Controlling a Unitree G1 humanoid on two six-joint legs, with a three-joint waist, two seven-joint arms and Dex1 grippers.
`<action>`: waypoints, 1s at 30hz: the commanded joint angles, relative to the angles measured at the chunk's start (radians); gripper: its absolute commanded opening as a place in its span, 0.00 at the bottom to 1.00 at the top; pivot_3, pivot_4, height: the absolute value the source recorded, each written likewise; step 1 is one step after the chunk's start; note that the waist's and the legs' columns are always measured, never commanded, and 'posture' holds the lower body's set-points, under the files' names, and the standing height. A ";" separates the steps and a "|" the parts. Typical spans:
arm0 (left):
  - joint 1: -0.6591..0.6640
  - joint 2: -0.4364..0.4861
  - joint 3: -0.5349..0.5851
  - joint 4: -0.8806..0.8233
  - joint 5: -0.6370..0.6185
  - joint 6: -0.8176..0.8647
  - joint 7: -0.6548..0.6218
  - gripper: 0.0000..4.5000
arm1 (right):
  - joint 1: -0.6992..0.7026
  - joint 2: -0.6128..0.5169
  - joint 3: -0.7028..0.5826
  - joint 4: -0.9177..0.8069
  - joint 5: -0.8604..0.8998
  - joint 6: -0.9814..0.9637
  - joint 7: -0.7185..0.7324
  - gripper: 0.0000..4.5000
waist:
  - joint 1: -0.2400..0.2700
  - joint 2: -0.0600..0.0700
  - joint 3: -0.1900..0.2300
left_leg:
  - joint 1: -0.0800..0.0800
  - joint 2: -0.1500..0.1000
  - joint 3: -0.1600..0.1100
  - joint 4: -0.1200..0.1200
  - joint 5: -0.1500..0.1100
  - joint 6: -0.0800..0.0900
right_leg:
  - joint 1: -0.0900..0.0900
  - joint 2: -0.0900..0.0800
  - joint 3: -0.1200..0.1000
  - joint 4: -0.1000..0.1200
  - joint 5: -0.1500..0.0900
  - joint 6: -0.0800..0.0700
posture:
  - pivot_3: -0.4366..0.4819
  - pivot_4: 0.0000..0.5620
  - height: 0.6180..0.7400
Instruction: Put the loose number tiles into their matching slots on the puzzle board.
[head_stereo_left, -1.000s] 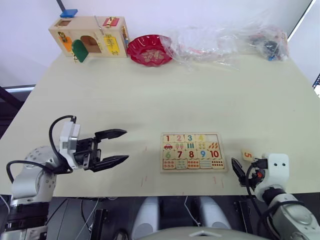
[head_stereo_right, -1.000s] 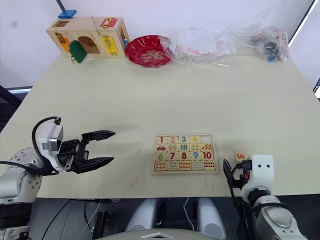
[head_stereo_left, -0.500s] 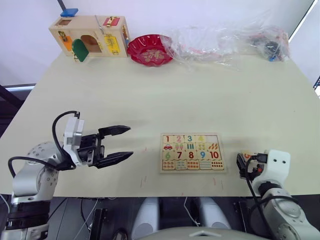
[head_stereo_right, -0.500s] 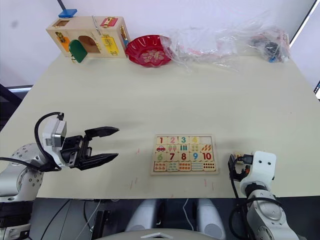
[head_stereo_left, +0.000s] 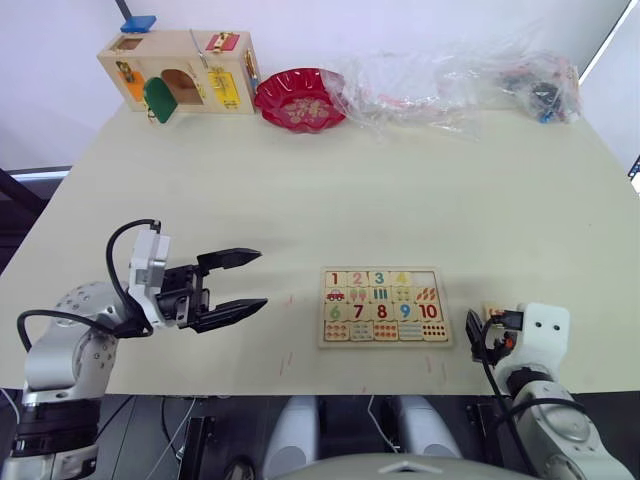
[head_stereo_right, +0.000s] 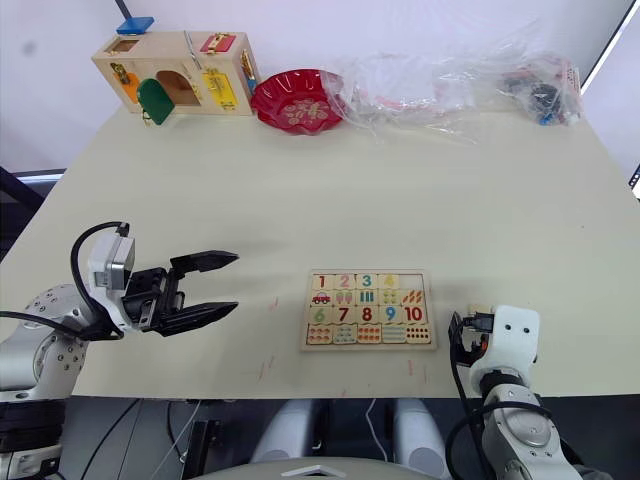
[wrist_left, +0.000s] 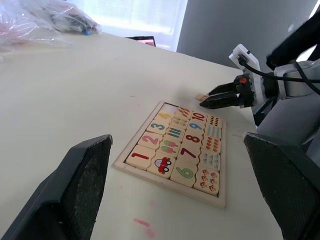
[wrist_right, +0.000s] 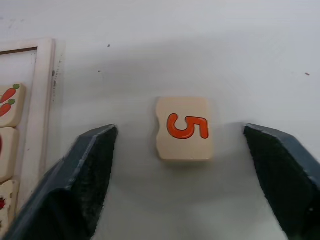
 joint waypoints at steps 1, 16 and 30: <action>-0.008 0.015 0.017 -0.044 -0.025 0.002 0.001 1.00 | 0.024 0.012 0.003 -0.017 -0.005 -0.004 0.000 0.54 | 0.000 0.000 0.000 | 0.000 0.000 0.000 0.000 0.000 0.000 | 0.000 0.000 0.000 0.000 0.000 0.000 | 0.48 0.27 1.00; 0.004 0.002 0.020 -0.001 -0.010 -0.034 -0.026 1.00 | 0.025 -0.040 -0.016 -0.045 -0.012 0.005 0.056 0.21 | 0.000 -0.001 -0.001 | 0.000 0.000 0.000 -0.001 0.000 0.000 | 0.000 0.000 0.000 0.000 0.000 0.000 | 0.48 0.27 1.00; 0.023 -0.008 0.019 0.032 -0.006 -0.076 -0.053 1.00 | -0.351 -0.945 -0.268 0.028 0.319 0.141 0.845 0.21 | -0.005 0.002 0.001 | 0.002 0.000 0.004 0.010 0.000 0.000 | 0.005 0.002 0.000 0.001 0.001 0.001 | 0.48 0.27 1.00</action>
